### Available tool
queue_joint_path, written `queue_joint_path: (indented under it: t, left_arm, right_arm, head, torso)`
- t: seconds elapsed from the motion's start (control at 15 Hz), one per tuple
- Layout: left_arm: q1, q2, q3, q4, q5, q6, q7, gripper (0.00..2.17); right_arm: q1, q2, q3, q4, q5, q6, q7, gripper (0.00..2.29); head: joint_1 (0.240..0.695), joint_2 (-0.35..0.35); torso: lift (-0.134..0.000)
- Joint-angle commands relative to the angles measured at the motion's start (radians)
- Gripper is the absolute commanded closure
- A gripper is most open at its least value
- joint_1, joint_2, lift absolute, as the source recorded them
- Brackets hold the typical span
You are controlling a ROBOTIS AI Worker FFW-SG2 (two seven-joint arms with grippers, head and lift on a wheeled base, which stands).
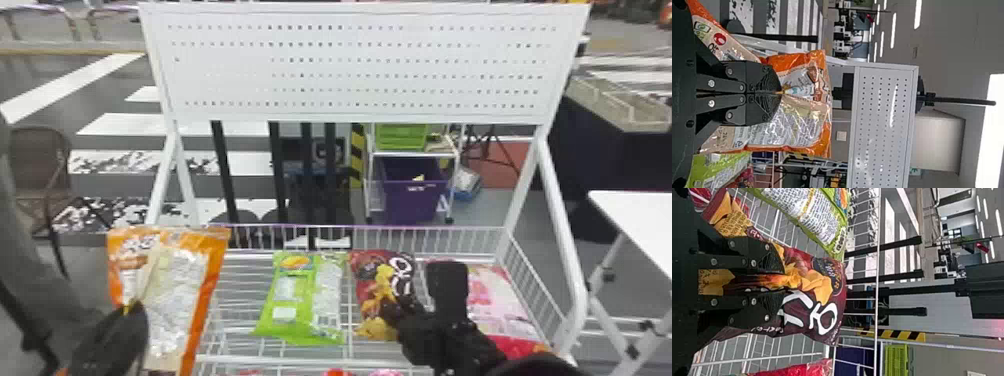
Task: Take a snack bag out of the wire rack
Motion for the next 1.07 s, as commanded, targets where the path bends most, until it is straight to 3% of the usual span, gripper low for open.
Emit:
queue_joint_path:
  t: [0.0, 0.27, 0.47, 0.6, 0.87, 1.0]
  left_arm:
    - [-0.001, 0.001, 0.000, 0.000, 0.000, 0.003, 0.002, 1.87]
    - [-0.001, 0.002, 0.000, 0.000, 0.002, 0.000, 0.003, 1.87]
    - [-0.002, 0.002, -0.003, 0.001, 0.002, 0.000, 0.003, 1.87]
    - [-0.005, 0.002, -0.005, 0.001, 0.002, 0.000, 0.005, 1.87]
    - [-0.013, 0.002, -0.005, 0.006, 0.005, 0.000, 0.005, 1.87]
    - [-0.016, 0.002, -0.008, 0.011, 0.005, 0.000, 0.005, 1.87]
  right_arm:
    - [0.023, -0.005, 0.001, -0.054, 0.005, 0.000, -0.019, 2.25]
    - [0.116, -0.053, -0.011, -0.233, 0.033, -0.018, -0.079, 2.25]
    - [0.273, -0.100, -0.090, -0.472, 0.044, -0.043, -0.073, 2.25]
    - [0.440, -0.116, -0.156, -0.627, 0.068, -0.101, -0.056, 2.25]
    - [0.765, -0.100, -0.269, -0.761, 0.133, -0.392, -0.022, 2.25]
    - [0.890, -0.050, -0.327, -0.784, 0.145, -0.506, 0.007, 2.25]
  head:
    - [0.499, 0.000]
    - [0.499, 0.000]
    - [0.499, 0.000]
    - [0.499, 0.000]
    - [0.499, 0.000]
    - [0.499, 0.000]
  torso:
    - [0.000]
    - [0.000]
    - [0.000]
    - [0.000]
    - [0.000]
    - [0.000]
